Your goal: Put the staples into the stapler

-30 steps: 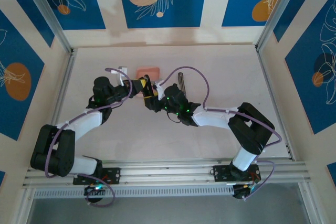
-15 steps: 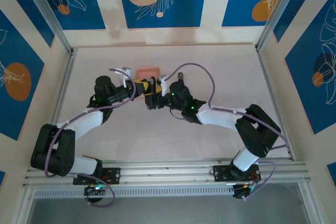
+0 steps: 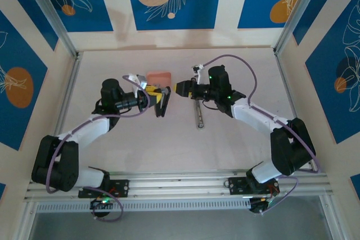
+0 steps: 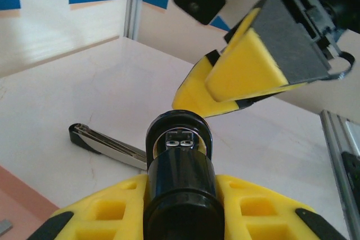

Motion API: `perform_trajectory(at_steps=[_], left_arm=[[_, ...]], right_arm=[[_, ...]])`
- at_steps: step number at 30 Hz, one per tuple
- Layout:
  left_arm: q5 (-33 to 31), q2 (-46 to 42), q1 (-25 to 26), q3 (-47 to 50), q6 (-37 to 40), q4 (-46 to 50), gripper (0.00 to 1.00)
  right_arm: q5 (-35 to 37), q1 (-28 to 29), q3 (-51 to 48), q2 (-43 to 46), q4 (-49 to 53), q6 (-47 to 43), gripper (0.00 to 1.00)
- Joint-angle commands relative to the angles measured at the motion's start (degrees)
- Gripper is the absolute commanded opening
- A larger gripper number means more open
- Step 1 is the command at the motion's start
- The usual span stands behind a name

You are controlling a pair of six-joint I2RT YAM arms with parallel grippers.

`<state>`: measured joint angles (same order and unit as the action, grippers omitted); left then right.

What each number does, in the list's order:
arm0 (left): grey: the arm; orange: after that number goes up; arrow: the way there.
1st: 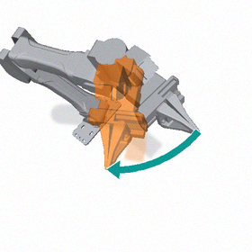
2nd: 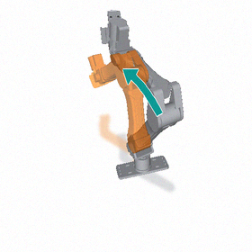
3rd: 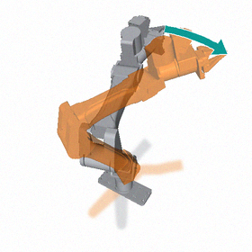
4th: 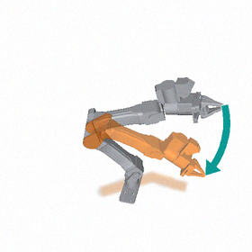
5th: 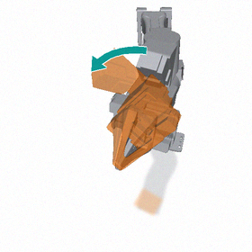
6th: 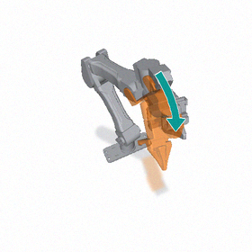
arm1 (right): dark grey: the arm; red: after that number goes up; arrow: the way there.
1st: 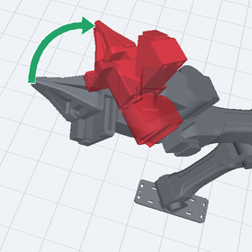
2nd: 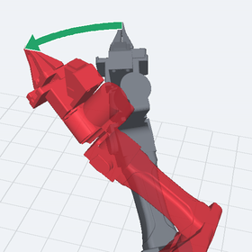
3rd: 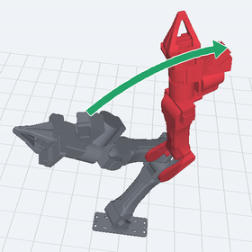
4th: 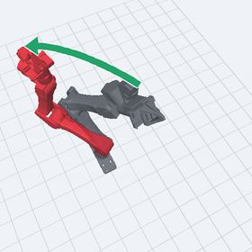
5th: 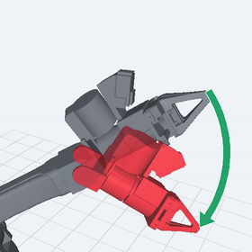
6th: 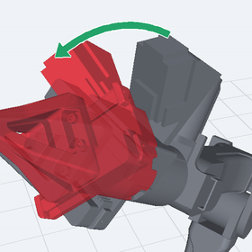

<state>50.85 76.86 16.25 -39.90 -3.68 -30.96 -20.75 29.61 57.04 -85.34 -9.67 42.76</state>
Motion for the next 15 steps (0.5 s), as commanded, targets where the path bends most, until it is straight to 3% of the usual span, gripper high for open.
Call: perform_trajectory(at_steps=[1, 9, 15], left_arm=[[4.5, -3.4, 0.6, -2.9, 7.9, 1.6, 0.0], [3.8, -4.5, 1.2, -3.3, 10.5, 4.6, 0.0], [3.3, -4.4, 1.9, -3.5, 9.8, 3.7, 0.0]], right_arm=[[-7.5, 0.6, 3.8, -1.4, 5.1, 1.3, 0.61], [-10.2, 1.6, 8.9, -5.2, 10.2, -0.8, 0.56], [-8.9, 1.7, 8.8, -5.7, 12.2, -1.0, 0.44]])
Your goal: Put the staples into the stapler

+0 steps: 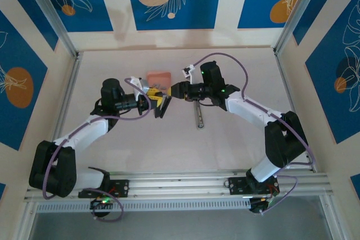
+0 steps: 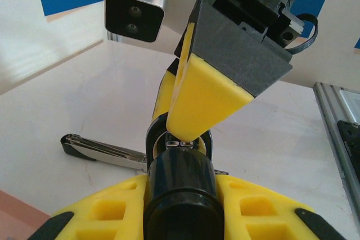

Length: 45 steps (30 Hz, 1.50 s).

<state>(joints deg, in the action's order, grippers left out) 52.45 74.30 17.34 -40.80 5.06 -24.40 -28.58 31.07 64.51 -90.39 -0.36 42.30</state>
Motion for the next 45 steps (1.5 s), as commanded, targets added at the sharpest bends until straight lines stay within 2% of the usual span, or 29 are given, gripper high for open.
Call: perform_trajectory(at_steps=[1, 5, 10, 27, 45], left_arm=[[1.5, -1.8, 0.8, -2.7, 1.0, -3.1, 0.0], [1.4, -1.5, 1.1, -3.0, 0.5, -3.9, 0.0], [1.5, -1.4, 1.4, -3.5, -0.1, -4.2, 0.0], [2.1, -1.7, 2.2, -6.5, -3.2, -5.0, 0.0], [0.6, -1.8, 2.6, -11.1, -3.7, -3.4, 0.0]], right_arm=[[-0.8, 0.3, 1.2, -0.6, 3.2, -0.5, 0.42], [0.4, 0.1, 0.1, -0.3, 3.9, 0.0, 0.33], [3.1, -0.9, -2.9, 0.3, 3.3, 2.1, 0.28], [7.7, -2.9, -15.1, -0.3, -4.8, 10.7, 0.26], [11.0, -1.8, -18.6, -3.0, -6.5, 13.3, 0.26]])
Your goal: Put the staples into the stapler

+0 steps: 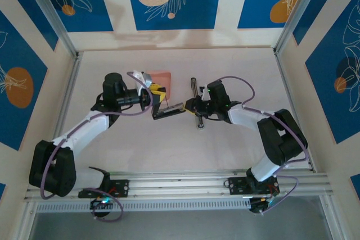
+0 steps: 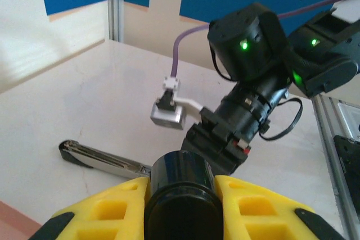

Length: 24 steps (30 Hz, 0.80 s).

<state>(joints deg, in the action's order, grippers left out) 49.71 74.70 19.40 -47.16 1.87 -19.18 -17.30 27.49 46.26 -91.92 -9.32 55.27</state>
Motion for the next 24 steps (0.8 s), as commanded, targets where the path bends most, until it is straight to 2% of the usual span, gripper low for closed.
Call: perform_trajectory(at_steps=[1, 9, 14, 20, 24], left_arm=[[3.1, -2.1, 0.6, -5.4, -0.7, -8.6, 0.0], [-0.2, -2.1, 0.7, -9.3, -1.8, -8.9, 0.0], [-1.5, -1.6, 0.7, -10.2, -2.4, -9.1, 0.0], [-2.6, -1.7, 0.7, -10.7, -2.0, -8.1, 0.0], [-2.6, -1.8, 0.8, -10.9, -2.0, -7.8, 0.0]], right_arm=[[-0.4, 2.0, -0.1, -2.0, 2.0, 0.3, 0.26], [1.0, 4.8, 1.8, -4.4, 0.3, 0.4, 0.28], [3.7, 6.0, 1.8, -2.4, -0.6, -2.0, 0.32], [8.5, 6.4, -0.2, 5.5, -2.4, -12.1, 0.4], [10.9, 6.8, 0.1, 10.9, -1.2, -25.4, 0.51]])
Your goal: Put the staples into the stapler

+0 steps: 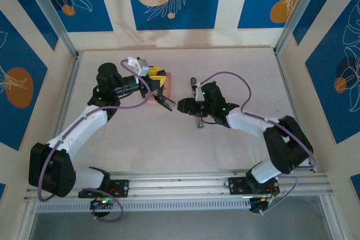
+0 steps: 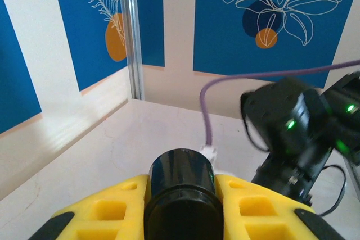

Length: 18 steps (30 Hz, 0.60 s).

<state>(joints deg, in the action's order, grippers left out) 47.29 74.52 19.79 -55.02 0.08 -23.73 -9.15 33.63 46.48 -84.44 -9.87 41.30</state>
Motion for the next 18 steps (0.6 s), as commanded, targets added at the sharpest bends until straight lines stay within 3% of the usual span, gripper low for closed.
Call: perform_trajectory(at_steps=[1, 4, 10, 18], left_arm=[[-0.1, -1.6, 0.4, -2.9, -0.1, -3.4, 0.0], [0.7, -1.4, 0.4, -3.0, -0.6, -4.2, 0.0], [2.3, -0.9, 0.5, -2.9, -2.6, -7.3, 0.0], [3.6, -0.5, 0.4, -2.9, -4.5, -9.7, 0.0]], right_arm=[[3.2, 1.1, -0.1, 4.2, -1.3, -15.6, 0.55], [4.2, 3.0, 0.9, 4.9, -1.9, -27.8, 0.65], [6.8, 6.4, 4.1, 2.0, -2.3, -46.9, 0.67], [9.3, 7.4, 6.8, -2.5, -4.6, -51.1, 0.66]])
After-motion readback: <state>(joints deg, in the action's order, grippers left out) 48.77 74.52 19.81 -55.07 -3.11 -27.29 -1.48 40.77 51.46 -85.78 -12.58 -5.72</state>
